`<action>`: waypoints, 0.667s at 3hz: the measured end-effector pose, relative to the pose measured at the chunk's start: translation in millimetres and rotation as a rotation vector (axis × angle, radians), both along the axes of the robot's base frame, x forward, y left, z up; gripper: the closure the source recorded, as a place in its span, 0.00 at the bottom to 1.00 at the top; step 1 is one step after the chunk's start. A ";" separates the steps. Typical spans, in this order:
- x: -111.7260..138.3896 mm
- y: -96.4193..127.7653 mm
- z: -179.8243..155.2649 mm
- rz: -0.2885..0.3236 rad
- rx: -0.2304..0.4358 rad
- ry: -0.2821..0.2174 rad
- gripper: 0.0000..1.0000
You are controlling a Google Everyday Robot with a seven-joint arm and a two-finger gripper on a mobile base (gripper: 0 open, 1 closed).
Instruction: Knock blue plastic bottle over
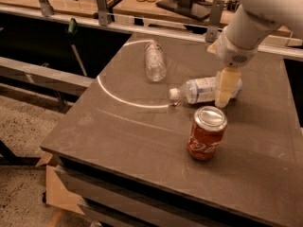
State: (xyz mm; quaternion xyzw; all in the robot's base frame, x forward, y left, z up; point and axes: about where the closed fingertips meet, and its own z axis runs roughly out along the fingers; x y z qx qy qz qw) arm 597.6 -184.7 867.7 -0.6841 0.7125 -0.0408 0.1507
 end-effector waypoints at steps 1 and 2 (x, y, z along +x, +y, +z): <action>48.6 -38.7 69.6 -0.173 0.276 -0.183 0.00; 51.9 -28.2 95.2 -0.153 0.307 -0.220 0.00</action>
Offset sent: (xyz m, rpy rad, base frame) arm 0.0380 -0.0361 0.0507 0.2208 -0.1378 -0.1531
